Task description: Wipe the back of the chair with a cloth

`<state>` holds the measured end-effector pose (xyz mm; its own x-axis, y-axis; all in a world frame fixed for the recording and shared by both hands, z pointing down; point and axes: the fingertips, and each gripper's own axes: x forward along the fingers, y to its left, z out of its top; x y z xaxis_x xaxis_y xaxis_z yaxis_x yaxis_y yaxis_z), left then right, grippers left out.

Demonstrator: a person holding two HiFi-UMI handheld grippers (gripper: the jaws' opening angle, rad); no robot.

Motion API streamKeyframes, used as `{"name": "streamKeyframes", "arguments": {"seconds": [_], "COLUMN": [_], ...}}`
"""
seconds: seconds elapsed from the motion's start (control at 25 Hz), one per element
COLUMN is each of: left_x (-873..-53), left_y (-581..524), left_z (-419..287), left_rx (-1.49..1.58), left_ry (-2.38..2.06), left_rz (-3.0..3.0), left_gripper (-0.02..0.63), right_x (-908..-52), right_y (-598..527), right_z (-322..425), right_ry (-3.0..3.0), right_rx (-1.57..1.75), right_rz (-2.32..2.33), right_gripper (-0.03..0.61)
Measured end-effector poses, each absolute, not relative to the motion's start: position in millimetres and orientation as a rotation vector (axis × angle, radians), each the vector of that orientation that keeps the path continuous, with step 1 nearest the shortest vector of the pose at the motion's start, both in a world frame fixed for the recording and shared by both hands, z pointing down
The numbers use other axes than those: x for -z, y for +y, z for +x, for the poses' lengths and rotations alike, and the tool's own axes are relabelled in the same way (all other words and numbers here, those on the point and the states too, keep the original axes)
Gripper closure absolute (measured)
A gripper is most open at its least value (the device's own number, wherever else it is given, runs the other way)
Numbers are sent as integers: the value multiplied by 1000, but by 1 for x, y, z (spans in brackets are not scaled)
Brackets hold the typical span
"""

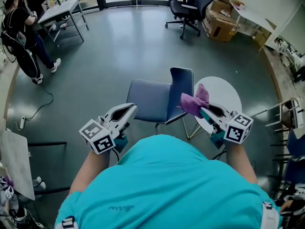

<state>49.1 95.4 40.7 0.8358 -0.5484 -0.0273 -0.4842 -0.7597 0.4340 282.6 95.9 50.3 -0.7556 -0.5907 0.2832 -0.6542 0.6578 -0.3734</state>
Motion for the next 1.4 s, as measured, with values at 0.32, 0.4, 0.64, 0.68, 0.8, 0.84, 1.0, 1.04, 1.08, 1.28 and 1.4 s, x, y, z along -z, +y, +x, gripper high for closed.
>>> {"name": "streamKeyframes", "arguments": {"seconds": [0.32, 0.4, 0.64, 0.68, 0.8, 0.84, 1.0, 1.04, 1.08, 1.28, 1.4], "left_x": [-44, -52, -95, -105, -134, -142, -160, -165, -170, -192, -204], "left_y": [34, 22, -5, -11, -27, -30, -30, -33, -39, -63, -60], "left_z": [173, 190, 164, 155, 140, 140, 141, 141, 139, 121, 111], "left_rx": [175, 150, 71, 65, 32, 14, -28, -26, -23, -9, -2], "left_ry": [-890, -909, -910, -897, -839, -815, -728, -723, -726, -765, -793], "left_rz": [2501, 2464, 2386, 2376, 2369, 2373, 2389, 2382, 2376, 2348, 2312], "left_gripper": [618, 618, 618, 618, 618, 618, 618, 618, 618, 618, 618], "right_x": [-60, -68, -121, -130, -158, -166, -181, -183, -188, -227, -251], "right_y": [-4, -30, -79, -83, -97, -100, -107, -116, -129, -192, -222], "right_z": [398, 417, 398, 388, 370, 368, 371, 373, 374, 366, 359], "right_ry": [-2792, -2775, -2675, -2656, -2590, -2565, -2474, -2446, -2421, -2300, -2218], "right_rx": [-728, -709, -775, -791, -826, -833, -745, -707, -674, -507, -399], "right_rz": [904, 894, 935, 946, 997, 1018, 1035, 1028, 1021, 938, 848], "right_gripper": [521, 521, 520, 521, 521, 521, 521, 520, 520, 520, 520]}}
